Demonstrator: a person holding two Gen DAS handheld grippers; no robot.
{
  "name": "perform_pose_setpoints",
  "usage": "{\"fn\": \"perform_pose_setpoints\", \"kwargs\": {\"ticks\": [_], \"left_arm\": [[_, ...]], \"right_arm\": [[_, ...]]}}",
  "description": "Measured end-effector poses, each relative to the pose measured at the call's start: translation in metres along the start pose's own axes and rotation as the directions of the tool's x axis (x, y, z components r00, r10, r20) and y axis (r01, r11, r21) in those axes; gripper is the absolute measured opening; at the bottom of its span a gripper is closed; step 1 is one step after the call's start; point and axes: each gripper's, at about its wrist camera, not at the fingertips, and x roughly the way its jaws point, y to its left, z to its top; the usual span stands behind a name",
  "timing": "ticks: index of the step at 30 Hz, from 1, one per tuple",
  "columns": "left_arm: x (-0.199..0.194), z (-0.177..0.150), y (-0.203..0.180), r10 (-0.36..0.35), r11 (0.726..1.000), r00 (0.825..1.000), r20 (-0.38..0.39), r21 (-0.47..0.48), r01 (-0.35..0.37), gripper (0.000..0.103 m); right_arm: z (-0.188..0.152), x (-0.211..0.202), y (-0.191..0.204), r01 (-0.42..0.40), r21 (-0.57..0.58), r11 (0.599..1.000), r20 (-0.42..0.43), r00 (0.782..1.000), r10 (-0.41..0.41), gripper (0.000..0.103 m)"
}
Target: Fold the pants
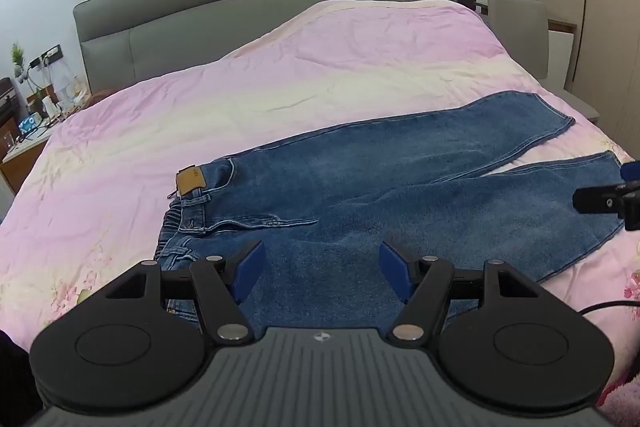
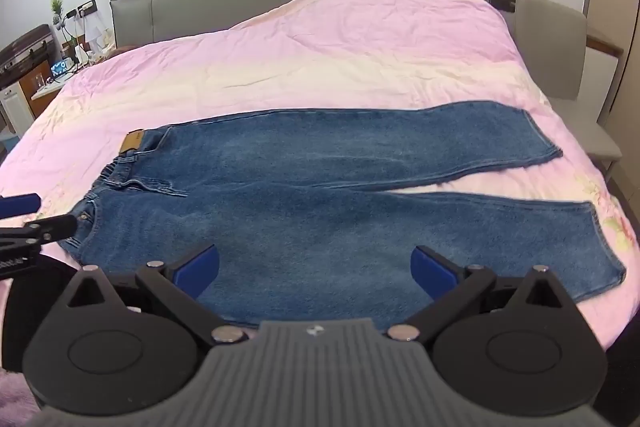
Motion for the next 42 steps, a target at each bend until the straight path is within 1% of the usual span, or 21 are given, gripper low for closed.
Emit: {"fn": "perform_pose_setpoints", "kwargs": {"ticks": [3, 6, 9, 10, 12, 14, 15, 17, 18, 20, 23, 24, 26, 28, 30, 32, 33, 36, 39, 41, 42], "left_arm": [[0.008, 0.000, 0.005, -0.020, 0.996, 1.000, -0.005, 0.083, 0.020, 0.077], [0.016, -0.003, 0.011, -0.048, 0.983, 0.999, -0.012, 0.179, 0.049, 0.077], [0.031, -0.007, 0.015, -0.090, 0.953, 0.994, -0.065, 0.284, 0.105, 0.077], [0.038, -0.010, 0.015, -0.097, 0.937, 0.990, -0.098, 0.325, 0.124, 0.077], [0.054, -0.018, 0.015, -0.082, 0.903, 0.983, -0.164, 0.406, 0.143, 0.077], [0.072, -0.029, 0.015, -0.058, 0.866, 0.972, -0.226, 0.472, 0.161, 0.077], [0.081, -0.036, 0.017, -0.043, 0.847, 0.966, -0.256, 0.504, 0.172, 0.078], [0.100, -0.049, 0.020, -0.012, 0.810, 0.948, -0.319, 0.552, 0.196, 0.078], [0.109, -0.053, 0.021, 0.017, 0.797, 0.939, -0.342, 0.572, 0.194, 0.078], [0.124, -0.063, 0.022, 0.056, 0.770, 0.922, -0.382, 0.605, 0.204, 0.078], [0.140, -0.071, 0.023, 0.094, 0.743, 0.901, -0.424, 0.632, 0.220, 0.080], [0.145, -0.071, 0.023, 0.102, 0.735, 0.896, -0.433, 0.640, 0.226, 0.081], [0.151, -0.069, 0.024, 0.105, 0.745, 0.888, -0.449, 0.627, 0.229, 0.085], [0.158, -0.066, 0.027, 0.118, 0.765, 0.878, -0.464, 0.606, 0.217, 0.093], [0.164, -0.066, 0.029, 0.124, 0.780, 0.876, -0.467, 0.591, 0.205, 0.095], [0.168, -0.065, 0.030, 0.140, 0.804, 0.865, -0.481, 0.566, 0.185, 0.096], [0.169, -0.065, 0.028, 0.152, 0.810, 0.865, -0.478, 0.561, 0.168, 0.096], [0.165, -0.069, 0.018, 0.172, 0.802, 0.881, -0.441, 0.582, 0.135, 0.093], [0.164, -0.067, 0.021, 0.161, 0.805, 0.878, -0.451, 0.574, 0.147, 0.093], [0.164, -0.066, 0.022, 0.153, 0.806, 0.875, -0.460, 0.570, 0.159, 0.093], [0.164, -0.066, 0.020, 0.154, 0.799, 0.875, -0.458, 0.579, 0.163, 0.093]], "right_arm": [[0.002, 0.016, -0.012, 0.009, -0.053, 0.999, 0.023, 1.000, -0.008, 0.098], [-0.005, 0.022, -0.025, 0.023, -0.156, 0.988, 0.046, 0.999, -0.016, 0.098], [-0.005, 0.041, -0.038, 0.021, -0.264, 0.964, 0.063, 0.998, -0.004, 0.098], [-0.005, 0.051, -0.045, 0.008, -0.306, 0.952, 0.051, 0.999, 0.008, 0.098], [-0.011, 0.065, -0.050, 0.007, -0.382, 0.924, 0.029, 1.000, 0.005, 0.098], [-0.015, 0.074, -0.056, -0.002, -0.462, 0.887, 0.025, 1.000, 0.016, 0.097], [-0.019, 0.081, -0.058, -0.022, -0.497, 0.867, -0.002, 1.000, 0.024, 0.096], [-0.021, 0.092, -0.060, -0.030, -0.538, 0.842, 0.012, 0.999, 0.044, 0.091], [-0.023, 0.098, -0.064, -0.046, -0.555, 0.831, -0.017, 0.999, 0.044, 0.088], [-0.030, 0.109, -0.072, -0.069, -0.581, 0.811, -0.060, 0.997, 0.042, 0.086], [-0.042, 0.122, -0.086, -0.086, -0.620, 0.780, -0.116, 0.993, 0.017, 0.083], [-0.047, 0.125, -0.094, -0.101, -0.634, 0.767, -0.153, 0.988, 0.004, 0.083], [-0.055, 0.131, -0.107, -0.126, -0.664, 0.737, -0.209, 0.978, -0.021, 0.083], [-0.065, 0.137, -0.117, -0.138, -0.697, 0.703, -0.238, 0.970, -0.045, 0.083], [-0.073, 0.142, -0.126, -0.143, -0.733, 0.665, -0.266, 0.960, -0.087, 0.083], [-0.081, 0.148, -0.133, -0.145, -0.763, 0.630, -0.293, 0.946, -0.136, 0.079], [-0.084, 0.148, -0.138, -0.155, -0.772, 0.617, -0.308, 0.940, -0.149, 0.078], [-0.094, 0.146, -0.154, -0.148, -0.809, 0.569, -0.320, 0.923, -0.214, 0.078], [-0.102, 0.145, -0.172, -0.097, -0.832, 0.547, -0.304, 0.904, -0.301, 0.075], [-0.102, 0.145, -0.186, -0.047, -0.835, 0.548, -0.288, 0.887, -0.362, 0.047], [-0.100, 0.145, -0.190, -0.023, -0.830, 0.558, -0.284, 0.878, -0.386, 0.043]]}}
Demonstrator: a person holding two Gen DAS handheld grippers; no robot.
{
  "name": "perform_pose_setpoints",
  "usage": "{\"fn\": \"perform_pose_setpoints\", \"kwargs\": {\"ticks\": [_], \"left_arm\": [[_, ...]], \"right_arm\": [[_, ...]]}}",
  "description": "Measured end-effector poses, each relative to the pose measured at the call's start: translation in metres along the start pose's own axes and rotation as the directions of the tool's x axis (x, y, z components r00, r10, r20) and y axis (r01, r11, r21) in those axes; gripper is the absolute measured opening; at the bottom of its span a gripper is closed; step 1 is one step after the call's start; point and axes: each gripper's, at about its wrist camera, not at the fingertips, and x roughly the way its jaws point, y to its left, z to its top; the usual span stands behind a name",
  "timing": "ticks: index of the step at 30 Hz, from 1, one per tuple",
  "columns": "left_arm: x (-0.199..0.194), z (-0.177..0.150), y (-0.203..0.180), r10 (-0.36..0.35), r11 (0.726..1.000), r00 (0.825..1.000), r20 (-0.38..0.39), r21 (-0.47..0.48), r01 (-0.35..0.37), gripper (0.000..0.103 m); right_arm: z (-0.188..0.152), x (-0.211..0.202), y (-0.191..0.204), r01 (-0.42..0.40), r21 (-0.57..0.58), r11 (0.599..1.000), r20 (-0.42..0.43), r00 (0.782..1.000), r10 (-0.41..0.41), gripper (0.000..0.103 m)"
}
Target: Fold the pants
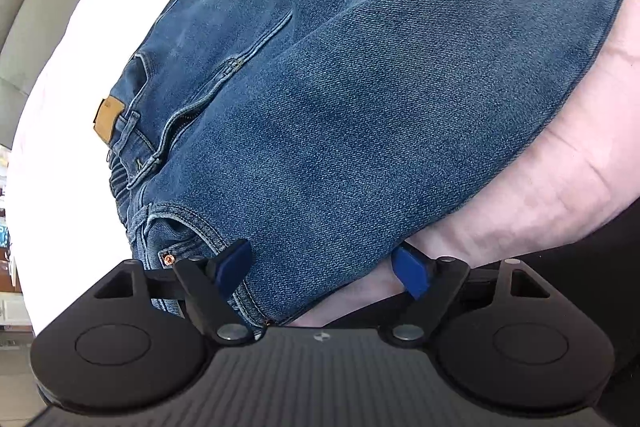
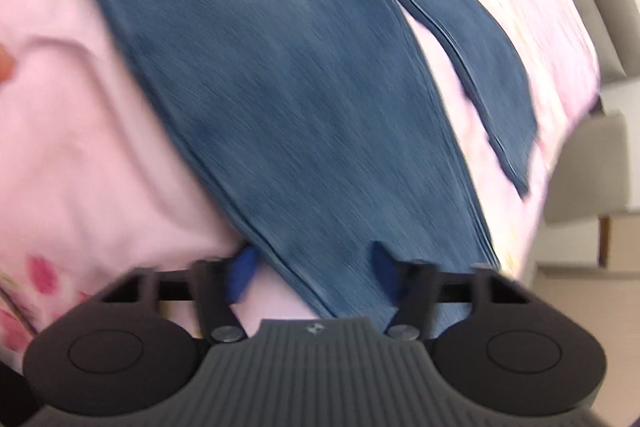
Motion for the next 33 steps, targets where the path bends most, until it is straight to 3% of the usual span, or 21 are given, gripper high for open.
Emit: {"fn": "perform_pose_setpoints", "kwargs": {"ticks": [3, 4, 7, 11, 15, 17, 19, 22, 28, 33], "left_arm": [[0.002, 0.003, -0.002, 0.001, 0.999, 1.000, -0.001, 0.041, -0.001, 0.093], [0.004, 0.005, -0.003, -0.005, 0.999, 1.000, -0.007, 0.052, 0.005, 0.093], [0.009, 0.010, -0.002, -0.028, 0.997, 0.999, -0.034, 0.077, 0.031, 0.093], [0.013, 0.016, -0.008, -0.019, 0.994, 0.998, -0.061, 0.102, 0.025, 0.093], [0.010, 0.016, -0.015, 0.032, 0.996, 0.998, -0.057, 0.084, -0.027, 0.091], [0.004, 0.012, -0.015, 0.049, 0.998, 0.998, -0.034, 0.046, -0.048, 0.078], [-0.005, 0.004, -0.017, 0.080, 0.996, 0.997, 0.022, 0.032, -0.081, 0.043], [-0.031, -0.007, -0.014, 0.134, 0.991, 0.981, 0.140, -0.004, -0.134, 0.024], [-0.087, 0.020, 0.043, 0.218, 0.969, 0.934, 0.284, -0.181, -0.171, 0.020], [-0.095, 0.076, 0.100, 0.253, 0.954, 0.920, 0.300, -0.235, -0.186, 0.019]], "right_arm": [[-0.007, -0.009, -0.014, 0.051, 0.049, 0.997, -0.018, 0.999, -0.051, 0.028], [-0.005, -0.010, -0.015, 0.070, 0.059, 0.996, -0.010, 0.998, -0.070, 0.027], [0.006, -0.022, -0.035, 0.107, 0.124, 0.987, 0.026, 0.994, -0.111, 0.010], [0.024, -0.034, -0.070, 0.146, 0.163, 0.976, 0.066, 0.985, -0.159, 0.006], [0.045, -0.044, -0.092, 0.205, 0.166, 0.964, 0.090, 0.971, -0.222, 0.003], [0.055, -0.048, -0.105, 0.228, 0.175, 0.958, 0.100, 0.964, -0.247, 0.003], [0.059, -0.052, -0.111, 0.242, 0.186, 0.952, 0.103, 0.959, -0.264, 0.003], [0.064, -0.045, -0.124, 0.261, 0.205, 0.943, 0.097, 0.954, -0.284, 0.002], [0.076, -0.039, -0.154, 0.292, 0.264, 0.919, 0.072, 0.944, -0.321, 0.000], [0.099, -0.024, -0.190, 0.317, 0.307, 0.897, 0.062, 0.934, -0.352, 0.000]]}}
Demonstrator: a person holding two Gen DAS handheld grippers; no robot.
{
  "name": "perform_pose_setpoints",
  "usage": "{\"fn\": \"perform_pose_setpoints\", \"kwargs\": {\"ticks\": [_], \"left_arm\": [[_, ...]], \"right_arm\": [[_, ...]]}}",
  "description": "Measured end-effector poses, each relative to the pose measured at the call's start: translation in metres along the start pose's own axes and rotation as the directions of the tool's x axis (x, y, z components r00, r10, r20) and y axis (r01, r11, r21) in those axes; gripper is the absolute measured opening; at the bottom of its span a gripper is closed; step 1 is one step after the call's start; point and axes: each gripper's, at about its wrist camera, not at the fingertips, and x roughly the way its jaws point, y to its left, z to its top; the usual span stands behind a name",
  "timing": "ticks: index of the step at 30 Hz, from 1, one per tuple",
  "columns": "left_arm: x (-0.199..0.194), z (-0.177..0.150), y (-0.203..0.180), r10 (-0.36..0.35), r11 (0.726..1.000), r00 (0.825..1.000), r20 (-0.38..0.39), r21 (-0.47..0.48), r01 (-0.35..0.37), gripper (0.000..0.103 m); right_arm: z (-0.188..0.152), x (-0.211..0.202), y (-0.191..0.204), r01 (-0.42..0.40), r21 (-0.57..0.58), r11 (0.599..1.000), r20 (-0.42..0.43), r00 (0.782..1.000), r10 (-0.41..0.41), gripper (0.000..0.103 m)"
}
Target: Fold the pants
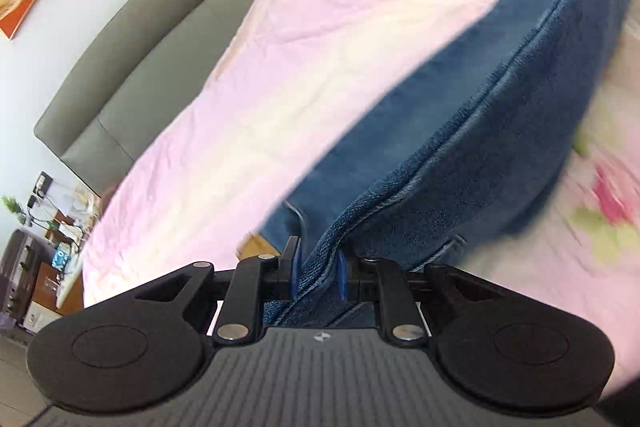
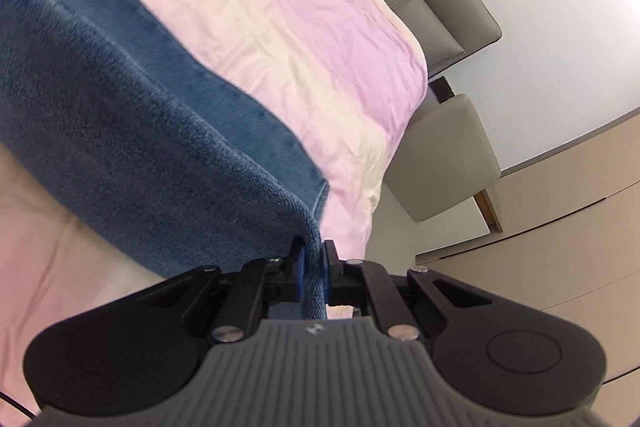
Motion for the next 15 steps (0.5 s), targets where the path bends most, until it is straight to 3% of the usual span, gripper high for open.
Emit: {"fn": "perform_pose_setpoints", "kwargs": {"ticks": [8, 15], "left_arm": [[0.107, 0.069, 0.039, -0.047, 0.998, 0.993, -0.106, -0.044, 0.043, 0.019], [0.204, 0.073, 0.040, -0.146, 0.988, 0.963, -0.228, -0.085, 0.130, 0.020]], "right_arm": [[0.060, 0.084, 0.004, -0.004, -0.056, 0.998, -0.045, 0.999, 0.001, 0.000], [0.110, 0.181, 0.037, -0.084, -0.108, 0.991, -0.140, 0.988, 0.069, 0.001]]}}
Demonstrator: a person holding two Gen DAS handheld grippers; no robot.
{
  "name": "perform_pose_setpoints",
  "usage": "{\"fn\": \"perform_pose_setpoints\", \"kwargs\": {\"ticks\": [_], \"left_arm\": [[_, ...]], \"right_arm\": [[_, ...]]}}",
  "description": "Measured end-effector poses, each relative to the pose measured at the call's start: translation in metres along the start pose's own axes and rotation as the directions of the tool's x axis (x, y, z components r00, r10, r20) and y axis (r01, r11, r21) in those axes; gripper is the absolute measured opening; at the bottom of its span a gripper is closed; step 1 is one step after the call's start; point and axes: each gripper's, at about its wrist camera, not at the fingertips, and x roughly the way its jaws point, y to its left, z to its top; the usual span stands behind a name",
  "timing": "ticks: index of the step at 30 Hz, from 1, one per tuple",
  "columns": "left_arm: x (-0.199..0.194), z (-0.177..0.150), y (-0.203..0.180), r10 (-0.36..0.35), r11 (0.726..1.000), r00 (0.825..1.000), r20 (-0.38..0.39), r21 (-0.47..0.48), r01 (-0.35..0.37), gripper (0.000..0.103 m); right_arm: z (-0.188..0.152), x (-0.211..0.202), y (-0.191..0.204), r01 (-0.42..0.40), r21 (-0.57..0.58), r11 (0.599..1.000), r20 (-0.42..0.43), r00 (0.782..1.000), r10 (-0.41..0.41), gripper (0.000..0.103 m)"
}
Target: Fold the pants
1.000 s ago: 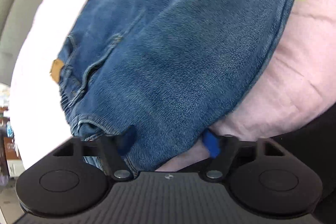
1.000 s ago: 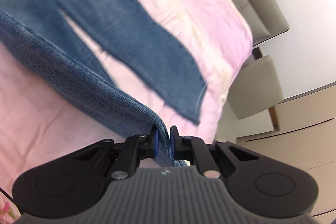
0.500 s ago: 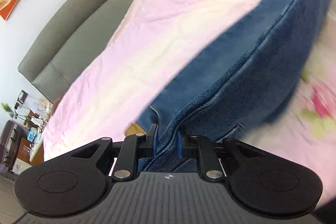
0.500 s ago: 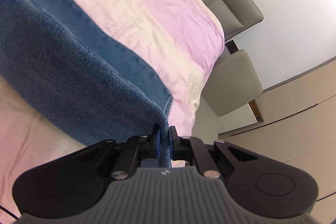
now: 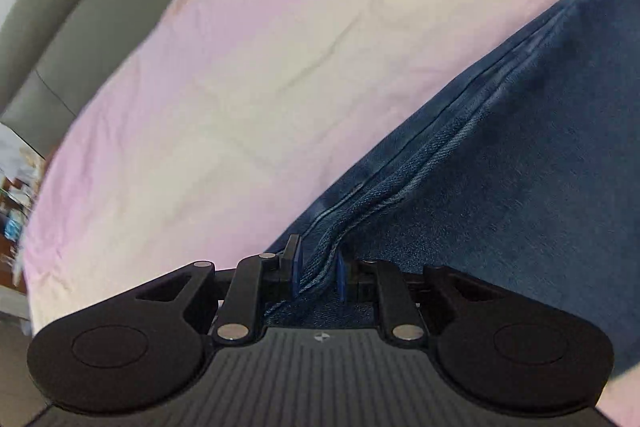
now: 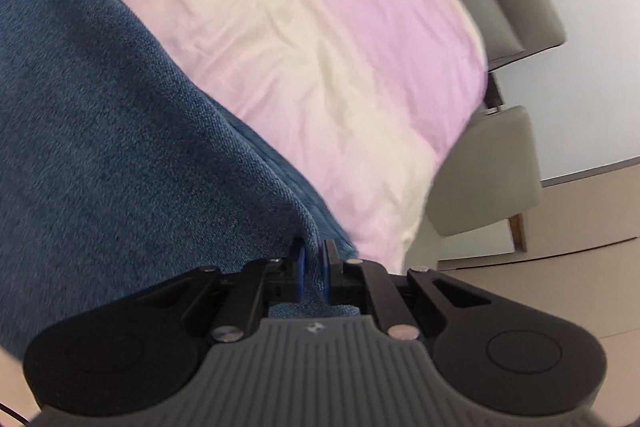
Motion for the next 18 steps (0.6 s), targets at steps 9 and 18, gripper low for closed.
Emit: {"fn": "perform_pose_setpoints", "kwargs": {"ticks": [9, 18], "left_arm": [[0.033, -0.017, -0.001, -0.038, 0.999, 0.999, 0.019, -0.019, 0.039, 0.019], [-0.001, -0.011, 0.020, -0.026, 0.997, 0.995, 0.095, -0.074, 0.034, 0.019]], "right_arm": [[0.011, 0.055, 0.031, -0.057, -0.057, 0.997, -0.070, 0.996, 0.053, 0.001], [0.017, 0.032, 0.005, -0.010, 0.028, 1.000, -0.052, 0.999, 0.011, 0.000]]}}
